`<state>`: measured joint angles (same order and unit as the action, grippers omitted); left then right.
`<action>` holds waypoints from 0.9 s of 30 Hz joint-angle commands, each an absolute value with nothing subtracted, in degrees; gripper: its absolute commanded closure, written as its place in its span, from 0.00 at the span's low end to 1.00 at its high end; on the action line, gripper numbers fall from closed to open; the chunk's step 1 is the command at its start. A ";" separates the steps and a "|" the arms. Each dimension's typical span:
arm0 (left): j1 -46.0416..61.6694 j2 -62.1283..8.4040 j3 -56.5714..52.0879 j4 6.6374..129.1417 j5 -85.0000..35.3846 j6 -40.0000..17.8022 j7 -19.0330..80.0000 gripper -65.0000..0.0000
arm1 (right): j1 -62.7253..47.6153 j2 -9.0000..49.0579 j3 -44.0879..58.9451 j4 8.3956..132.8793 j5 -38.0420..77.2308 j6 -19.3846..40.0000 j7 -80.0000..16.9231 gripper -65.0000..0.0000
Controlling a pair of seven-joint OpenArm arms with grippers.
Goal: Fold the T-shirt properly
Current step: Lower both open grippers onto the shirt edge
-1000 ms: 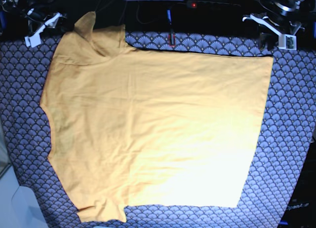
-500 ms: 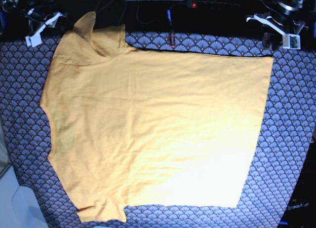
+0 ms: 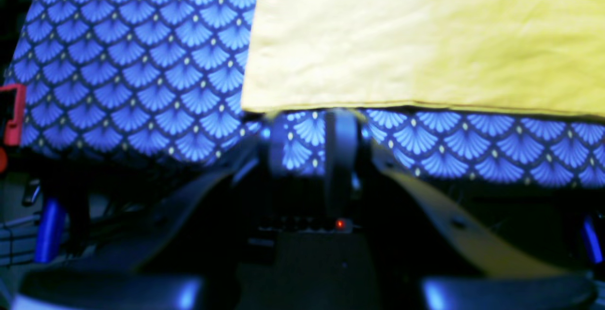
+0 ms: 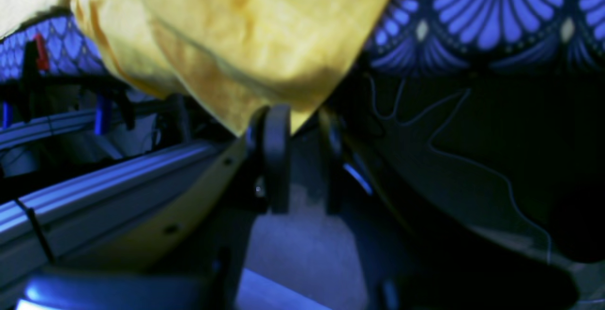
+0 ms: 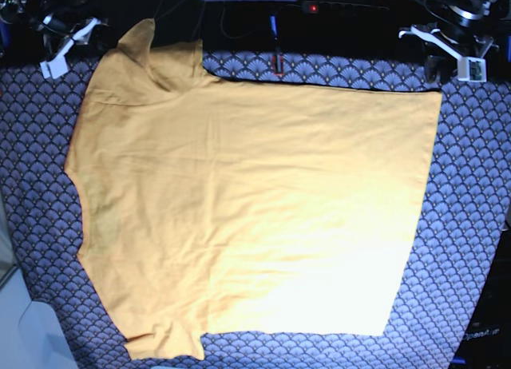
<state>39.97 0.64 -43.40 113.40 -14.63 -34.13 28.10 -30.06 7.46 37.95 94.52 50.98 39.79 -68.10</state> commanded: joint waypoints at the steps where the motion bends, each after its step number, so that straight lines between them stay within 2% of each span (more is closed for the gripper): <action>1: 40.40 0.31 -43.56 114.24 -15.34 -34.07 26.95 0.77 | -30.37 8.13 38.29 95.43 51.82 40.00 -67.56 0.85; 11: 39.60 0.40 -43.56 114.07 -15.34 -34.07 26.95 0.77 | -30.37 8.40 38.29 95.34 51.82 40.00 -67.82 0.84; 13: 39.60 0.40 -43.56 114.07 -15.34 -34.07 26.95 0.77 | -30.37 8.40 38.29 95.34 51.74 40.00 -67.91 0.79; 19: 39.60 0.40 -43.56 114.07 -15.34 -34.07 26.95 0.77 | -30.37 8.48 38.64 95.34 51.74 40.00 -67.56 0.45; 21: 39.69 0.40 -43.56 114.07 -15.34 -34.07 26.95 0.77 | -30.37 8.48 38.64 95.34 51.74 40.00 -67.47 0.37; 23: 39.69 0.40 -43.56 114.07 -15.34 -34.07 26.95 0.77 | -30.37 8.48 38.64 95.34 51.74 40.00 -67.38 0.32; 27: 39.69 0.40 -43.56 113.98 -15.34 -34.07 26.95 0.77 | -28.70 8.48 38.64 94.37 51.65 40.00 -67.30 0.32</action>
<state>39.18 0.73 -43.35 113.25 -14.63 -34.13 28.12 -28.42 7.70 38.19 93.73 50.68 39.79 -67.77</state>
